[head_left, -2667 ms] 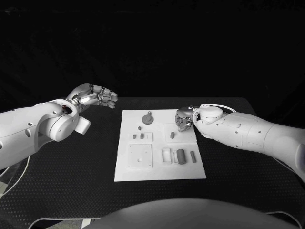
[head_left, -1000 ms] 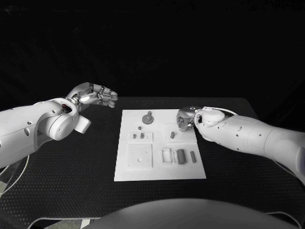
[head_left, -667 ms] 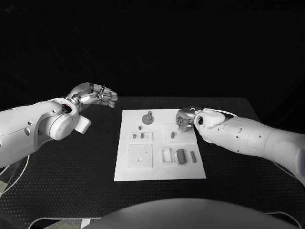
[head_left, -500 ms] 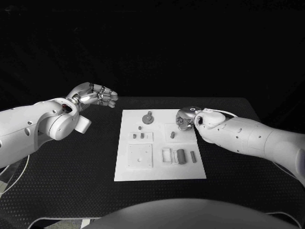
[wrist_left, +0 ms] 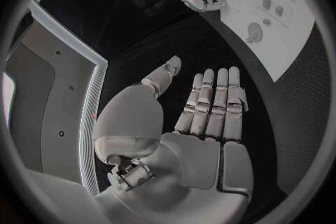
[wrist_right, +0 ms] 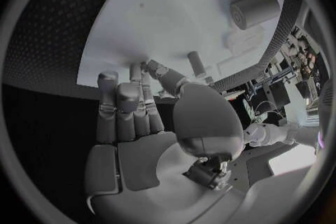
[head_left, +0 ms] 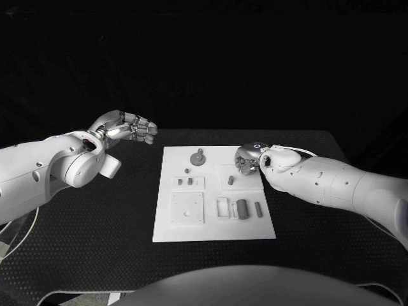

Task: Assemble the parts on the task board

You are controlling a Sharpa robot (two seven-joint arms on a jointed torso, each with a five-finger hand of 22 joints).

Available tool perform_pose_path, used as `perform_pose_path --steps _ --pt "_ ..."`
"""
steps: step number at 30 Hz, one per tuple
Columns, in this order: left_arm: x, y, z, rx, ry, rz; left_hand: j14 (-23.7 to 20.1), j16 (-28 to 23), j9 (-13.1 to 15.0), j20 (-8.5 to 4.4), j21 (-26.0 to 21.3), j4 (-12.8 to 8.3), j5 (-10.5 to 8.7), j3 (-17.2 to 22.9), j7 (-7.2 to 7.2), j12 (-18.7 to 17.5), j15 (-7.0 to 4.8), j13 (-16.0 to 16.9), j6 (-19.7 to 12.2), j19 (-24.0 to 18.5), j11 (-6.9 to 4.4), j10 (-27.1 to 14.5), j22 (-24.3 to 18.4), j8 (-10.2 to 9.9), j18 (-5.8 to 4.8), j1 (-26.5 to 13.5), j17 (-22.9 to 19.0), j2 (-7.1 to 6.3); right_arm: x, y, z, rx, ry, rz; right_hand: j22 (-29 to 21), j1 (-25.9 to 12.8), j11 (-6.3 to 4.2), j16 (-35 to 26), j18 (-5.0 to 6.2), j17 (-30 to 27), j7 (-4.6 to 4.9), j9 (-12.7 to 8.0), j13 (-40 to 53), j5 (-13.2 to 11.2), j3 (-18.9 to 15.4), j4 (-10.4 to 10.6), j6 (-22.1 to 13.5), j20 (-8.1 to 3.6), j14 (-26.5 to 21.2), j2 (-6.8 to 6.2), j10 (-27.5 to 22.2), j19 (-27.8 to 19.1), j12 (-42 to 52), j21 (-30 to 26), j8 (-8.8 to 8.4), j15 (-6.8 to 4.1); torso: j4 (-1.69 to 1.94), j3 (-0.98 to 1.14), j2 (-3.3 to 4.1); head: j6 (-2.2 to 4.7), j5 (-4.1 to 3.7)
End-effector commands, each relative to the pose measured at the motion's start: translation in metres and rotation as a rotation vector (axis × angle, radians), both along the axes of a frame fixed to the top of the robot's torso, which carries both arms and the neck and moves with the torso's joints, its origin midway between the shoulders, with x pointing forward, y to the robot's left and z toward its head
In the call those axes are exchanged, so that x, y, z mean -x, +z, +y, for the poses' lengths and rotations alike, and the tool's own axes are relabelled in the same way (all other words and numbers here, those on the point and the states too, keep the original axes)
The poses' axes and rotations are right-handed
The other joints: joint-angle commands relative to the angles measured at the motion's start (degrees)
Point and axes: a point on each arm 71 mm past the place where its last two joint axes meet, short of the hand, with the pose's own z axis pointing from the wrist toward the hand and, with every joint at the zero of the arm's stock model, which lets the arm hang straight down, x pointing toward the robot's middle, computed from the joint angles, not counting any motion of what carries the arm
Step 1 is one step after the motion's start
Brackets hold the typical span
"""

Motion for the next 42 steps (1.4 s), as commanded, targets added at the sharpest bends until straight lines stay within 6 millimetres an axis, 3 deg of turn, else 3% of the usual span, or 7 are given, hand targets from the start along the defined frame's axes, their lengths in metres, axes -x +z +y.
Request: perform_pose_path --steps 1,6,11,13,19,42 --pt "0.000 0.002 -0.001 0.001 -0.002 -0.007 -0.24 -0.28 -0.08 0.03 0.05 -0.08 0.22 0.18 -0.02 -0.23 0.06 -0.11 -0.49 -0.37 0.03 0.38 -0.10 0.20 1.13 0.61 0.09 0.05 0.004 -0.005 0.001 0.026 0.014 0.013 0.93 0.50 -0.03 -0.25 3.66 0.08 -0.12 -0.03 -0.05 0.13 0.21 -0.22 0.49 -0.48 -0.04 -0.20 2.64 -0.04 0.13 0.10 0.35 -0.48 0.00 -0.03 -0.03 0.01 0.01" --pt "0.000 0.002 -0.001 -0.002 -0.004 -0.009 -0.24 -0.29 -0.09 0.03 0.06 -0.09 0.22 0.19 -0.02 -0.24 0.06 -0.12 -0.50 -0.38 0.03 0.38 -0.11 0.21 1.14 0.64 0.10 0.02 0.003 -0.005 0.001 0.035 0.004 -0.020 0.94 0.65 -0.06 -0.32 3.66 0.07 -0.14 -0.04 -0.03 0.13 0.16 -0.21 0.50 -0.47 -0.05 -0.63 2.69 -0.10 0.05 0.09 0.34 -0.50 -0.05 -0.04 -0.02 0.01 0.04" --pt "0.000 0.002 -0.002 -0.004 -0.006 -0.011 -0.24 -0.31 -0.09 0.03 0.06 -0.10 0.22 0.20 -0.02 -0.24 0.07 -0.13 -0.50 -0.38 0.03 0.39 -0.11 0.22 1.14 0.67 0.12 0.03 0.003 -0.003 0.001 0.015 -0.003 -0.062 0.95 1.43 -0.20 -0.37 3.66 0.08 -0.27 0.02 0.10 0.20 0.61 -0.21 0.84 -0.50 0.04 -0.05 3.11 -0.08 0.10 0.14 0.52 -0.64 -0.03 -0.03 -0.02 0.01 -0.12" --pt "0.000 0.002 -0.001 -0.004 -0.005 -0.012 -0.24 -0.31 -0.09 0.03 0.06 -0.10 0.22 0.20 -0.02 -0.25 0.07 -0.13 -0.50 -0.38 0.03 0.40 -0.11 0.22 1.14 0.68 0.12 0.03 0.004 -0.002 0.001 0.002 -0.009 -0.068 0.94 2.28 -0.26 -0.43 3.66 0.09 -0.34 0.02 0.20 0.29 2.47 -0.06 1.16 -0.34 0.22 0.14 3.53 -0.04 0.06 0.16 0.61 -0.71 0.01 -0.04 -0.05 0.01 -0.15" --pt "0.000 0.002 -0.001 -0.006 -0.005 -0.013 -0.23 -0.32 -0.09 0.04 0.07 -0.10 0.22 0.22 -0.02 -0.25 0.07 -0.14 -0.50 -0.38 0.03 0.41 -0.12 0.24 1.14 0.70 0.14 0.04 0.005 0.000 0.001 -0.020 -0.006 -0.089 1.03 2.01 -0.69 -0.45 3.66 0.15 -0.74 0.22 0.50 0.20 3.71 -0.13 2.13 -0.22 0.51 0.01 4.69 0.28 0.28 0.52 1.06 -1.10 0.04 -0.07 -0.04 0.01 -0.09" --pt "-0.001 0.002 0.005 -0.021 0.005 -0.019 -0.19 -0.37 -0.10 0.04 0.10 -0.10 0.22 0.24 -0.02 -0.28 0.07 -0.19 -0.49 -0.36 0.03 0.47 -0.14 0.29 1.15 0.78 0.21 0.04 0.007 0.016 -0.007 -0.080 -0.020 -0.134 1.02 1.99 -1.04 -0.55 3.66 0.18 -1.04 0.39 0.71 0.17 4.28 -0.13 2.80 -0.37 0.76 -0.43 5.48 0.59 0.36 0.77 1.37 -1.47 -0.09 -0.10 -0.01 0.01 0.00"
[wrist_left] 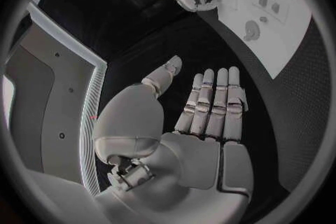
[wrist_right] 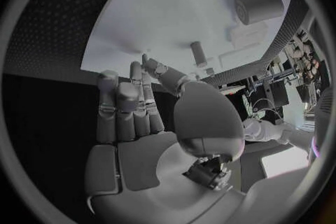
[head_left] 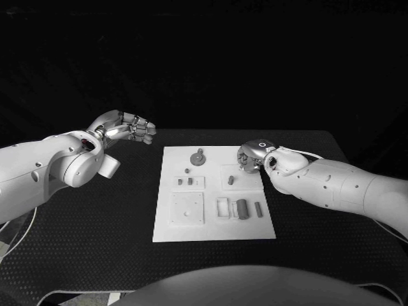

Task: Assemble the parts on the task board

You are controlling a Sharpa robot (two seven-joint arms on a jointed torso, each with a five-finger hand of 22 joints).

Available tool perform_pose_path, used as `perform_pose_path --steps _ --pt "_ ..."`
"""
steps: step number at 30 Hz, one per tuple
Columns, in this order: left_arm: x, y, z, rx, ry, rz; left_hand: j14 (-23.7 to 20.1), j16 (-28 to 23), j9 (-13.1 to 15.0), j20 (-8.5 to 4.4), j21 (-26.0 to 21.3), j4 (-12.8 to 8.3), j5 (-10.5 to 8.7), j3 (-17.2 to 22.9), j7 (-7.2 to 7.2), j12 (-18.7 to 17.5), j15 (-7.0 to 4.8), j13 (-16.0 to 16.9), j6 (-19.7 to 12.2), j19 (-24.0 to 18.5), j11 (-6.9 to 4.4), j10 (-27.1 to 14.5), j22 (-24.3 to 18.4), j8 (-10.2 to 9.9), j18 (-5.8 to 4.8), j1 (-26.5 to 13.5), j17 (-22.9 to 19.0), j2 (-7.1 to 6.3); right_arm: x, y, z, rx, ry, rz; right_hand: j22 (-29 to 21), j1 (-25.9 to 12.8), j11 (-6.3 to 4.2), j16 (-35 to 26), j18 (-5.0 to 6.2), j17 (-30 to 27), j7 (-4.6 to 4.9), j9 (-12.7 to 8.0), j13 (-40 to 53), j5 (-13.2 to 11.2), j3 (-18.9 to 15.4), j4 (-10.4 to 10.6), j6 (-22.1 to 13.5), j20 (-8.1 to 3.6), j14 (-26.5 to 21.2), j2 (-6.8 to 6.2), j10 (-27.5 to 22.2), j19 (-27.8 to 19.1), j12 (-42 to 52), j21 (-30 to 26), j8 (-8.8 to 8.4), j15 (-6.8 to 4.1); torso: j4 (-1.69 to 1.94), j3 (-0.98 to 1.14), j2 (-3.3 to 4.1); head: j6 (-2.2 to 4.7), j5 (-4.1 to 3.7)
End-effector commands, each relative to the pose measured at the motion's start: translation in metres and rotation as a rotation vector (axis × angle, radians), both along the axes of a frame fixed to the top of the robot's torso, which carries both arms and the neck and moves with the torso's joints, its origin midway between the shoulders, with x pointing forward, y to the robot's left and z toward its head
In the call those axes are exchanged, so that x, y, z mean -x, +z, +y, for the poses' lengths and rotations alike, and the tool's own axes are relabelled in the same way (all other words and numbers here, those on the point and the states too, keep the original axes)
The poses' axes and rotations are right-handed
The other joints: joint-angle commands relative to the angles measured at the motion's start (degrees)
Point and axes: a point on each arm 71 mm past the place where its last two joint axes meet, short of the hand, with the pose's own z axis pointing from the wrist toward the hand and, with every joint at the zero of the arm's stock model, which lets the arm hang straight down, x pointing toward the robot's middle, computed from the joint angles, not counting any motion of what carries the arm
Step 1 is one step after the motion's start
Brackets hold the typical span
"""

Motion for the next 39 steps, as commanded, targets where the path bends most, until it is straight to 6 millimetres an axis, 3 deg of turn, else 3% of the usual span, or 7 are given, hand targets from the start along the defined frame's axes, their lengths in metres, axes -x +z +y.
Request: perform_pose_path --steps 1,12,18,23,30,36,39 --pt "-0.001 0.002 0.001 -0.002 0.001 -0.012 -0.19 -0.38 -0.05 0.04 0.12 -0.10 0.22 0.24 -0.02 -0.28 0.07 -0.10 -0.49 -0.36 0.04 0.48 -0.07 0.29 0.77 0.54 0.08 -0.19 0.000 0.008 0.003 -0.031 -0.002 -0.019 1.02 0.53 -0.67 -0.33 3.96 0.05 0.00 -0.11 -0.19 0.14 0.38 0.10 0.53 0.05 0.03 -0.06 3.62 0.39 0.19 0.32 0.25 -0.57 -0.06 -0.04 0.00 0.01 -0.08" --pt "0.000 0.002 0.003 -0.005 0.007 -0.010 -0.17 -0.40 -0.06 0.05 0.13 -0.06 0.21 0.22 -0.02 -0.29 0.07 -0.12 -0.49 -0.35 0.04 0.50 -0.08 0.31 0.77 0.50 0.12 -0.23 0.003 0.029 0.012 -0.089 0.023 -0.043 1.00 0.45 -0.70 -0.37 3.96 0.05 -0.02 -0.09 -0.16 0.13 0.42 0.12 0.58 0.04 0.06 -0.11 3.71 0.42 0.18 0.33 0.27 -0.61 -0.08 -0.05 0.01 0.01 -0.02" --pt "0.000 0.002 0.003 -0.005 0.008 -0.011 -0.16 -0.41 -0.06 0.05 0.14 -0.05 0.21 0.22 -0.02 -0.30 0.07 -0.13 -0.49 -0.35 0.04 0.51 -0.08 0.32 0.78 0.50 0.14 -0.24 0.011 0.046 0.034 -0.134 0.082 -0.053 0.99 0.46 -0.72 -0.38 3.96 0.05 -0.04 -0.08 -0.15 0.14 0.47 0.10 0.61 0.01 0.07 -0.14 3.74 0.45 0.17 0.34 0.27 -0.64 -0.09 -0.03 0.02 0.01 0.58" --pt "-0.001 0.003 0.003 -0.006 0.011 -0.013 -0.16 -0.42 -0.06 0.05 0.14 -0.05 0.22 0.22 -0.02 -0.31 0.07 -0.15 -0.49 -0.34 0.04 0.52 -0.09 0.34 0.78 0.51 0.15 -0.26 0.021 0.059 0.060 -0.158 0.155 -0.039 0.98 0.46 -0.74 -0.40 3.96 0.05 -0.04 -0.08 -0.14 0.14 0.50 0.10 0.62 -0.01 0.08 -0.19 3.76 0.46 0.15 0.34 0.28 -0.66 -0.05 -0.07 -0.01 0.01 1.64" --pt "-0.003 0.005 0.002 -0.007 0.014 -0.019 -0.15 -0.44 -0.07 0.05 0.14 -0.04 0.21 0.20 -0.02 -0.32 0.07 -0.16 -0.50 -0.35 0.04 0.53 -0.09 0.34 0.77 0.49 0.17 -0.31 0.031 0.061 0.089 -0.152 0.233 0.007 0.98 0.41 -0.74 -0.42 3.96 0.05 -0.04 -0.08 -0.14 0.13 0.51 0.13 0.61 -0.01 0.08 -0.18 3.76 0.46 0.13 0.34 0.26 -0.66 0.07 -0.24 -0.05 0.01 2.64" --pt "-0.004 0.008 -0.001 -0.006 0.012 -0.024 -0.15 -0.46 -0.07 0.05 0.15 -0.05 0.21 0.19 -0.02 -0.33 0.07 -0.17 -0.52 -0.35 0.04 0.54 -0.10 0.35 0.78 0.49 0.19 -0.36 0.042 0.057 0.114 -0.140 0.301 0.027 0.95 0.32 -0.72 -0.48 3.96 0.04 -0.01 -0.09 -0.15 0.13 0.56 0.14 0.54 -0.02 0.06 -0.08 3.72 0.44 0.05 0.31 0.22 -0.65 0.07 -0.13 0.08 0.01 4.52" --pt "-0.004 0.008 -0.001 -0.006 0.011 -0.025 -0.14 -0.46 -0.08 0.04 0.15 -0.05 0.22 0.19 -0.02 -0.33 0.07 -0.18 -0.52 -0.35 0.03 0.54 -0.10 0.35 0.78 0.51 0.19 -0.37 0.049 0.054 0.123 -0.124 0.334 0.032 0.94 0.29 -0.72 -0.50 3.96 0.04 0.00 -0.10 -0.15 0.13 0.57 0.13 0.53 -0.02 0.05 -0.04 3.71 0.43 0.03 0.30 0.20 -0.65 0.12 -0.16 0.04 0.01 5.11"
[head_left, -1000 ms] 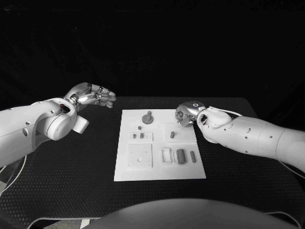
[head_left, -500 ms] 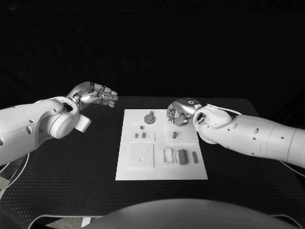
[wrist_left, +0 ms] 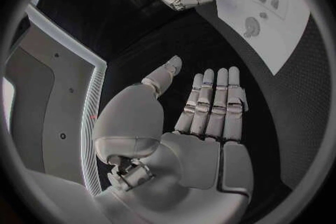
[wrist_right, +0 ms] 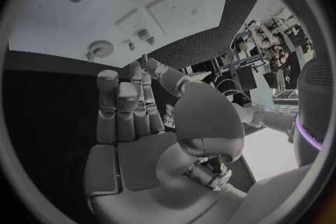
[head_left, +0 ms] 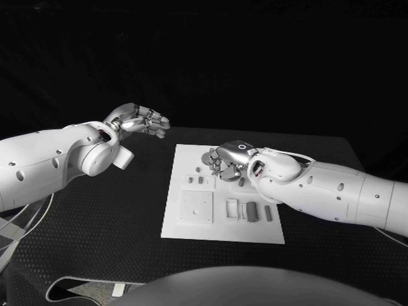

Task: Assemble the parts on the task board

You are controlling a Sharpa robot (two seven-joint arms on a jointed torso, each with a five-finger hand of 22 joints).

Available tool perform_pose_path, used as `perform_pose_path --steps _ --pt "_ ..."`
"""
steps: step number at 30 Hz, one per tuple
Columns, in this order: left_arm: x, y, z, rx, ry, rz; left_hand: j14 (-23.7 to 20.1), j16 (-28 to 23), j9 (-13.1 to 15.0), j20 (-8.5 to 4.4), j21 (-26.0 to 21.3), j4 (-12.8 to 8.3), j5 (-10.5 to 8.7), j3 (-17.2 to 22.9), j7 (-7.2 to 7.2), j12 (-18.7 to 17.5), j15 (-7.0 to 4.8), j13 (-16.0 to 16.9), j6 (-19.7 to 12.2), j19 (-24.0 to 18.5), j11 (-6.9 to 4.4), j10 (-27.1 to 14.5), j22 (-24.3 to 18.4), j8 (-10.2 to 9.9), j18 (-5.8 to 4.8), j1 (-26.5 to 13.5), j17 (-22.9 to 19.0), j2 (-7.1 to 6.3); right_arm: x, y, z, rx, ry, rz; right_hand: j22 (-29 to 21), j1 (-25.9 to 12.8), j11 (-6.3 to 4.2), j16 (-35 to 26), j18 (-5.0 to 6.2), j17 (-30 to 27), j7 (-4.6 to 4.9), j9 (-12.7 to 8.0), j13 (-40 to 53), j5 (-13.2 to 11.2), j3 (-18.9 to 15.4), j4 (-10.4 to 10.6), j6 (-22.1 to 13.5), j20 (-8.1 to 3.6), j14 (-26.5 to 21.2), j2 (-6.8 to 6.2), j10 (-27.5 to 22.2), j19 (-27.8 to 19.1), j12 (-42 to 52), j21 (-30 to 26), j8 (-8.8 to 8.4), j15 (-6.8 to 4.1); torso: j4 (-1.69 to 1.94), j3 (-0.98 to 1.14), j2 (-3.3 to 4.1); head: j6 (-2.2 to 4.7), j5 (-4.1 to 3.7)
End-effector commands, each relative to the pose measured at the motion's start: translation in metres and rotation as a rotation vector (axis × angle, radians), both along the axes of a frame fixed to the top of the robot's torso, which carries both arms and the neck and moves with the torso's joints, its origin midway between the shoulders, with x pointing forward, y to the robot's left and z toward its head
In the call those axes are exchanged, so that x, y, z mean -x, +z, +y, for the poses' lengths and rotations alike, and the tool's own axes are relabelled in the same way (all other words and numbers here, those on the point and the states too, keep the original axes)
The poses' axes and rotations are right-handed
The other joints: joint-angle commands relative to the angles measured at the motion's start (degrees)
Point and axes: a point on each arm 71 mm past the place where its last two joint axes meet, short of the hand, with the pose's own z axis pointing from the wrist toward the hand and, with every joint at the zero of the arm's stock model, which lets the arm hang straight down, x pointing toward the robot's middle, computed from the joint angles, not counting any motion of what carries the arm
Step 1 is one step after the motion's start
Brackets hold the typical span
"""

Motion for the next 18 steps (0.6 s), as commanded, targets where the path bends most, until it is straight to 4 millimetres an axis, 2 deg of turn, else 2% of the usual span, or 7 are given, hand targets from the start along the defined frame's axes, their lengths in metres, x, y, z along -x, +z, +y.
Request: perform_pose_path --steps 1,4,9,14,18 --pt "0.000 0.002 -0.001 0.000 0.002 -0.012 -0.14 -0.24 -0.09 0.04 0.16 -0.06 0.22 0.19 -0.03 -0.34 0.07 -0.08 -0.52 -0.34 0.03 0.55 -0.10 0.35 0.63 0.29 0.07 -0.15 0.006 -0.004 0.007 0.062 0.046 0.008 0.94 0.30 -0.62 -0.29 3.97 0.05 0.15 0.06 0.04 0.10 0.46 -0.03 0.31 -0.13 -0.14 -0.01 3.36 0.12 0.16 0.30 0.07 -0.44 0.05 -0.01 0.03 0.01 0.95" --pt "-0.001 0.003 -0.001 0.000 0.004 -0.015 -0.14 -0.25 -0.09 0.04 0.16 -0.07 0.22 0.20 -0.03 -0.34 0.07 -0.09 -0.52 -0.34 0.03 0.56 -0.10 0.36 0.63 0.32 0.08 -0.16 0.009 -0.007 0.013 0.076 0.065 0.006 0.93 0.28 -0.61 -0.31 3.97 0.05 0.15 0.06 0.04 0.10 0.46 -0.04 0.30 -0.13 -0.14 -0.01 3.36 0.11 0.14 0.29 0.06 -0.43 -0.05 0.04 0.02 0.01 1.73" --pt "-0.002 0.004 -0.004 0.002 -0.002 -0.017 -0.13 -0.27 -0.09 0.04 0.17 -0.07 0.22 0.21 -0.03 -0.35 0.06 -0.10 -0.52 -0.34 0.03 0.57 -0.10 0.37 0.64 0.33 0.10 -0.17 0.012 -0.016 0.024 0.098 0.091 0.008 0.93 0.25 -0.61 -0.32 3.97 0.06 0.15 0.06 0.05 0.09 0.47 -0.05 0.29 -0.13 -0.15 0.01 3.36 0.10 0.12 0.29 0.06 -0.43 -0.04 0.08 0.07 0.01 1.83" --pt "-0.002 0.004 -0.007 0.003 -0.007 -0.017 -0.12 -0.27 -0.10 0.04 0.17 -0.06 0.22 0.22 -0.03 -0.35 0.06 -0.11 -0.51 -0.33 0.03 0.59 -0.11 0.39 0.64 0.34 0.11 -0.15 0.020 -0.029 0.030 0.119 0.111 0.023 0.92 0.24 -0.61 -0.33 3.97 0.06 0.15 0.06 0.05 0.09 0.48 -0.06 0.29 -0.13 -0.15 0.03 3.37 0.10 0.11 0.28 0.05 -0.44 0.21 0.15 0.06 0.01 2.07" --pt "-0.002 0.004 -0.006 0.002 -0.004 -0.017 -0.12 -0.28 -0.10 0.04 0.18 -0.04 0.22 0.22 -0.03 -0.35 0.06 -0.11 -0.51 -0.32 0.03 0.59 -0.11 0.39 0.64 0.34 0.13 -0.14 0.021 -0.032 0.031 0.126 0.115 0.028 0.92 0.22 -0.62 -0.34 3.97 0.06 0.15 0.07 0.05 0.09 0.49 -0.06 0.29 -0.13 -0.15 0.06 3.37 0.10 0.10 0.28 0.05 -0.44 0.16 0.15 0.05 0.01 2.46"
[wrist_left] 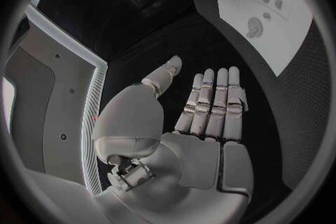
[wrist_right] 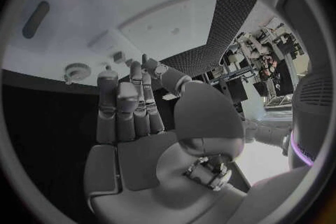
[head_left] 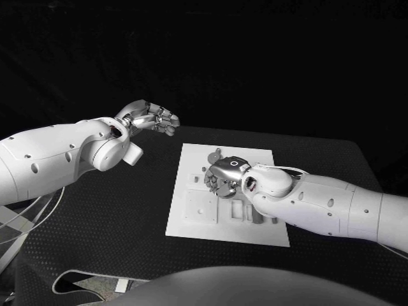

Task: Assemble the parts on the task board

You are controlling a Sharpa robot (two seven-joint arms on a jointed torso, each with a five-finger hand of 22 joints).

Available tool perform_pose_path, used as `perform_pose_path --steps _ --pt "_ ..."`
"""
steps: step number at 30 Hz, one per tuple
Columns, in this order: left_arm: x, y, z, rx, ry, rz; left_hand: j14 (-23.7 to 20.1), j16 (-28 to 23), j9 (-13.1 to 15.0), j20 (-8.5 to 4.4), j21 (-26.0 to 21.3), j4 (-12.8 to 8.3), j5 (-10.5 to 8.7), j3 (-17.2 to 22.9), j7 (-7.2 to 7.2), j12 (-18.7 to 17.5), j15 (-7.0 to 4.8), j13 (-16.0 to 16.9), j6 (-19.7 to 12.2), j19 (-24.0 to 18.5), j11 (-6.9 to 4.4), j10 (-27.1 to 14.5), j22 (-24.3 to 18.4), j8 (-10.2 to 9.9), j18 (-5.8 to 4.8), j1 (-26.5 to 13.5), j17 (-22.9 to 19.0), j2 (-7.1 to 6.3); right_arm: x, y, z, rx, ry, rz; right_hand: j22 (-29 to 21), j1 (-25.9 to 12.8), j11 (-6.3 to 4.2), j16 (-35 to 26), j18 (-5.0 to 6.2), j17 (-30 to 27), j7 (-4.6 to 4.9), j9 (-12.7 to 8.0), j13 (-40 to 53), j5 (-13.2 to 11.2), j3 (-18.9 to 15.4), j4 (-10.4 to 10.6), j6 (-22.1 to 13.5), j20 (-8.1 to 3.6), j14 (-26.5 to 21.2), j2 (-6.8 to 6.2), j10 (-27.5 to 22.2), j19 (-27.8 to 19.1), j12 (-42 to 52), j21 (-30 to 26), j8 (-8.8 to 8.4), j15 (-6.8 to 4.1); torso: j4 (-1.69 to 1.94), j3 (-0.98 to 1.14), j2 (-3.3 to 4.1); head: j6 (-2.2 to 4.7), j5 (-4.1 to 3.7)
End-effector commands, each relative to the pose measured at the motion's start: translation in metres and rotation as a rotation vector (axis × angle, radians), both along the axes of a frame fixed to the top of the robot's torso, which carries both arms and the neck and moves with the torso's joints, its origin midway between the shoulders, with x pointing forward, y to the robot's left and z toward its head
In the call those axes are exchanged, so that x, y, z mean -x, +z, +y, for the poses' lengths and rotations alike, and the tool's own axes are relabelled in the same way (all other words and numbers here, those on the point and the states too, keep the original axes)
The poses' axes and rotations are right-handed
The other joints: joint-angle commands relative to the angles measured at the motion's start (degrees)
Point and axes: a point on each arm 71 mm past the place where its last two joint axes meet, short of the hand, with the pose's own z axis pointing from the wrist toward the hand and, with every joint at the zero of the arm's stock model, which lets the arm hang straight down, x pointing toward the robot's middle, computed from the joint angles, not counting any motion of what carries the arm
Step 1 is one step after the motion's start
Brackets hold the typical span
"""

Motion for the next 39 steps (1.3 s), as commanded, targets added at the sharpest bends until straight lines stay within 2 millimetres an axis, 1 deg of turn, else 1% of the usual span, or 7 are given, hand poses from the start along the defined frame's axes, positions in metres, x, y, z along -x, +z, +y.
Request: perform_pose_path --steps 1,4,8,12,17,30,39 --pt "-0.001 0.002 0.000 0.000 0.003 -0.011 -0.12 -0.29 -0.05 0.04 0.18 -0.04 0.22 0.22 -0.03 -0.36 0.06 -0.07 -0.51 -0.32 -0.12 0.45 -0.06 0.40 0.74 0.34 0.07 -0.14 0.001 -0.001 0.000 0.039 0.018 -0.011 0.92 0.38 -0.67 -0.34 3.97 0.07 0.15 0.06 0.06 0.11 0.32 0.11 0.29 -0.24 -0.16 0.23 3.31 0.00 0.20 0.29 0.15 -0.44 -0.09 0.00 -0.03 0.01 0.42" --pt "0.000 0.002 0.001 0.000 0.004 -0.011 -0.11 -0.29 -0.05 0.04 0.18 -0.03 0.22 0.22 -0.03 -0.36 0.06 -0.08 -0.51 -0.32 -0.12 0.45 -0.06 0.40 0.74 0.33 0.08 -0.14 0.003 -0.002 0.002 0.057 0.035 -0.034 0.92 0.37 -0.67 -0.35 3.97 0.07 0.15 0.06 0.06 0.11 0.32 0.10 0.29 -0.24 -0.16 0.24 3.31 0.00 0.19 0.29 0.15 -0.44 -0.19 -0.02 -0.04 0.01 0.49" --pt "0.000 0.002 0.000 -0.002 -0.001 -0.010 -0.11 -0.30 -0.05 0.05 0.18 -0.03 0.21 0.21 -0.03 -0.37 0.07 -0.09 -0.52 -0.32 -0.12 0.45 -0.06 0.41 0.74 0.32 0.09 -0.17 0.006 -0.004 0.004 0.069 0.048 -0.033 0.92 0.36 -0.67 -0.35 3.97 0.07 0.14 0.06 0.06 0.10 0.32 0.08 0.29 -0.24 -0.16 0.21 3.31 0.00 0.17 0.29 0.15 -0.44 -0.29 0.01 -0.03 0.01 0.26" --pt "0.000 0.002 -0.001 -0.003 -0.002 -0.011 -0.11 -0.32 -0.06 0.05 0.18 0.00 0.21 0.20 -0.02 -0.38 0.07 -0.10 -0.53 -0.33 -0.11 0.45 -0.07 0.41 0.73 0.29 0.10 -0.19 0.008 -0.006 0.006 0.083 0.061 -0.044 0.92 0.36 -0.68 -0.36 3.97 0.08 0.14 0.07 0.06 0.10 0.32 0.07 0.29 -0.25 -0.15 0.19 3.32 0.00 0.16 0.29 0.15 -0.44 -0.20 0.06 -0.01 0.01 0.28" --pt "-0.001 0.002 0.000 -0.003 -0.002 -0.010 -0.11 -0.33 -0.06 0.06 0.18 0.03 0.21 0.18 -0.02 -0.39 0.07 -0.11 -0.53 -0.33 -0.11 0.45 -0.07 0.41 0.72 0.25 0.11 -0.19 0.009 -0.010 0.006 0.097 0.064 -0.031 0.92 0.36 -0.68 -0.36 3.97 0.08 0.13 0.07 0.07 0.10 0.33 0.07 0.30 -0.25 -0.15 0.18 3.33 0.00 0.15 0.29 0.15 -0.45 -0.08 -0.02 -0.06 0.01 0.21" --pt "0.000 0.002 -0.001 -0.002 -0.004 -0.011 -0.11 -0.37 -0.08 0.06 0.18 0.09 0.22 0.17 -0.01 -0.42 0.08 -0.14 -0.55 -0.33 -0.10 0.46 -0.09 0.43 0.73 0.18 0.14 -0.19 0.011 -0.021 0.005 0.114 0.065 -0.011 0.91 0.32 -0.69 -0.38 3.97 0.10 0.13 0.08 0.08 0.10 0.35 0.07 0.31 -0.26 -0.14 0.18 3.35 0.00 0.12 0.29 0.15 -0.46 -0.16 -0.04 -0.06 0.01 0.52" --pt "-0.001 0.002 -0.001 -0.002 -0.005 -0.011 -0.11 -0.41 -0.09 0.06 0.18 0.13 0.22 0.17 -0.01 -0.44 0.08 -0.17 -0.57 -0.34 -0.10 0.47 -0.10 0.44 0.73 0.15 0.17 -0.20 0.012 -0.027 0.007 0.121 0.065 -0.002 0.91 0.29 -0.69 -0.39 3.97 0.11 0.13 0.08 0.09 0.10 0.35 0.07 0.31 -0.26 -0.14 0.20 3.37 0.01 0.09 0.29 0.14 -0.46 -0.11 -0.01 -0.08 0.01 0.75"
